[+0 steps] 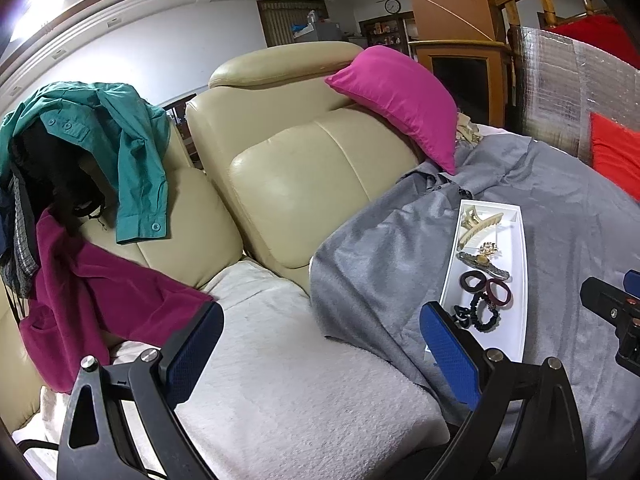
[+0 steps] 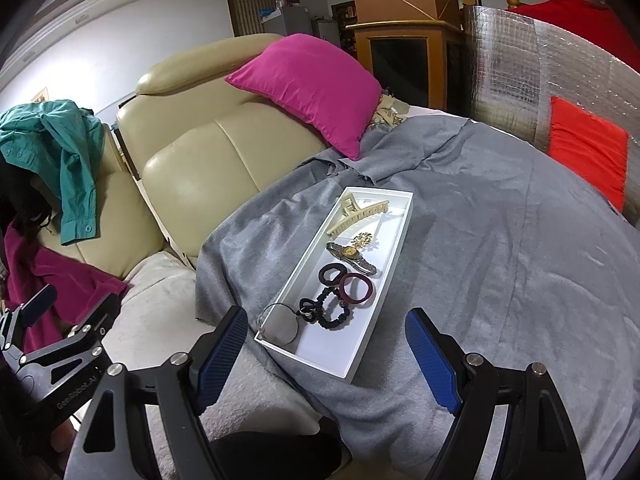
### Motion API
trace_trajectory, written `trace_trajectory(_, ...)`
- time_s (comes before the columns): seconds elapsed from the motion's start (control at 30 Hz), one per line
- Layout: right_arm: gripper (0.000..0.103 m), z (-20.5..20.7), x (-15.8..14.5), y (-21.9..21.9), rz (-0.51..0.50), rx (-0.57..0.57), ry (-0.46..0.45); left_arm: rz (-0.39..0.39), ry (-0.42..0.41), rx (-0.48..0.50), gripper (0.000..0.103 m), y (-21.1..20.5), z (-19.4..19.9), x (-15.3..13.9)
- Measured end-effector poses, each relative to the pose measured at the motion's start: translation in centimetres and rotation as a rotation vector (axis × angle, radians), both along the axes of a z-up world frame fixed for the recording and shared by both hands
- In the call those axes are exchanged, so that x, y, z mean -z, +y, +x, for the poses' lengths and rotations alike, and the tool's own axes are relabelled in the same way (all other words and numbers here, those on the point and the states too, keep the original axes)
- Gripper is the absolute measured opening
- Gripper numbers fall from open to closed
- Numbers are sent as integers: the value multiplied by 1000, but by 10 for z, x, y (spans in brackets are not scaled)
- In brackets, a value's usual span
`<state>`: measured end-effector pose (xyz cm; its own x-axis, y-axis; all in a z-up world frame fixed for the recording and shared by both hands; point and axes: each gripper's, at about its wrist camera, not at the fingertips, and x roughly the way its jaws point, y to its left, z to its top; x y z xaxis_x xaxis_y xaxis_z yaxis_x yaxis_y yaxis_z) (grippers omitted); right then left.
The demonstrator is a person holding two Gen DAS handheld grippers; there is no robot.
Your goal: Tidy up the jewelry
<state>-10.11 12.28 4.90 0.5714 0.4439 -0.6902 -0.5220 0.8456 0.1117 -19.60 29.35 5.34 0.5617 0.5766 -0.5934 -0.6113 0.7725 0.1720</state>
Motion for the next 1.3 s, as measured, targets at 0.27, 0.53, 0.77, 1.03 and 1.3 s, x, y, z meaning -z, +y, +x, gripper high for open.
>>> trace_trajectory(0.27,84,3,-2,-10,6,20,-2,3,-4,26,98,-10,7,-2)
trace_trajectory(0.53,84,2,-3,-13,7,24,-7,1,-6,35,98,-16,9,-3)
trace_trajectory(0.77,84,3,-4,-13,7,21,-7,3,-6,33,98,-17,10,-4)
trace_trajectory(1.03,84,3,-4,-9,11,16,-6,5,-2,24,98,-15,10,-3)
trace_trajectory(1.3,84,7,-1,-5,14,12,-3,6,4,18,98,-14,12,-2)
